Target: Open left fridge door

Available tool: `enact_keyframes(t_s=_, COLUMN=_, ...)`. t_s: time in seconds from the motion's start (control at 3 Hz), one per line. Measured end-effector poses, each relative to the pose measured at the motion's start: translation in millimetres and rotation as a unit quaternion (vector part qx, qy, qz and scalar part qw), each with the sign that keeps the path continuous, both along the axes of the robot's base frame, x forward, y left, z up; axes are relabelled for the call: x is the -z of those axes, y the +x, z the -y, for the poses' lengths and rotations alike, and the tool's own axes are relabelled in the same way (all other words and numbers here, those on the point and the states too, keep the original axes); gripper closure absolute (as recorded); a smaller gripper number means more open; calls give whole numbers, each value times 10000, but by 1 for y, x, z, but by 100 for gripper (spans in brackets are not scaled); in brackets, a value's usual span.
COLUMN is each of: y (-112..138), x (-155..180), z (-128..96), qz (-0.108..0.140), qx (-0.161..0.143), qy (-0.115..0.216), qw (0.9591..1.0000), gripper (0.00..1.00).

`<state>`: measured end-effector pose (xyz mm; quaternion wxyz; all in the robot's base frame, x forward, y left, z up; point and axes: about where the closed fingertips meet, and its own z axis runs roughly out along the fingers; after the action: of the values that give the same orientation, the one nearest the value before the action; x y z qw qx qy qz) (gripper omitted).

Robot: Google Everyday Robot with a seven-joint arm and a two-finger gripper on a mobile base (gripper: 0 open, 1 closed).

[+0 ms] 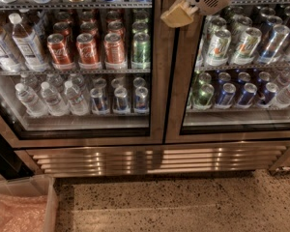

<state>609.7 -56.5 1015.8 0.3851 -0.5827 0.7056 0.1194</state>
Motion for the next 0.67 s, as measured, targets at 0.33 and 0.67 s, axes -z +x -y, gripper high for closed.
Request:
enact_keyframes(t_s=0.33, y=-2, x=0, z=0, qz=-22, qx=-84, qy=3, qw=10000, gripper=100)
enact_keyframes(t_s=0.67, y=-3, x=0, z=0, qz=-32, qx=-125, qy=11, qw=9999, gripper=100)
